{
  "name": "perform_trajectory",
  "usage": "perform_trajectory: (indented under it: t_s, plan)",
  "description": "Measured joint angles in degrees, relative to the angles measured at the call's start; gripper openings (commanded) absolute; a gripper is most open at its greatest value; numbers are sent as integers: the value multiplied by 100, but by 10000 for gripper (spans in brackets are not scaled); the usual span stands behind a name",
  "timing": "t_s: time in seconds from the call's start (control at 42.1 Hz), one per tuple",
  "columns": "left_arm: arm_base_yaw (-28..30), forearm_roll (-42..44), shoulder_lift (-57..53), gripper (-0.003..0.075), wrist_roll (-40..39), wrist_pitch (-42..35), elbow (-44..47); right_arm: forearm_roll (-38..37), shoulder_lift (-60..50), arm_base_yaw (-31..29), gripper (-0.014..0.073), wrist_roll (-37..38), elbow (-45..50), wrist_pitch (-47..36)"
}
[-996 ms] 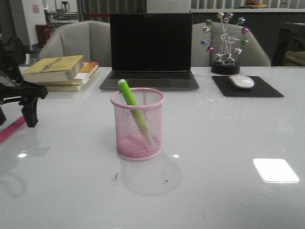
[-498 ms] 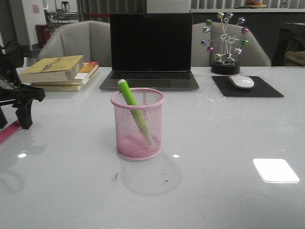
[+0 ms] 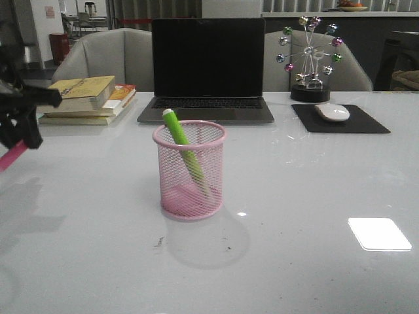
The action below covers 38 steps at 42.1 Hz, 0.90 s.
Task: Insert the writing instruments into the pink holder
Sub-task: 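Lift the pink marker and carry it over the pink holder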
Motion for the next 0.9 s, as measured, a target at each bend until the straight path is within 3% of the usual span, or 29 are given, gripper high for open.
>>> perform_trajectory:
  t_s: [0.19, 0.451, 0.712, 0.902]
  plan:
    - [-502, -355, -1486, 93, 303, -1240, 1077, 0, 0, 0, 403, 0, 0, 0]
    - [-1876, -446, -3061, 93, 352, -3687, 2588, 0, 0, 0, 403, 0, 0, 0]
    - [-3391, -492, -2925, 93, 352, -6253, 3257, 0, 0, 0, 403, 0, 0, 0]
    - [-3973, -496, -2215, 93, 352, -7634, 3268, 0, 0, 0, 403, 0, 0, 0]
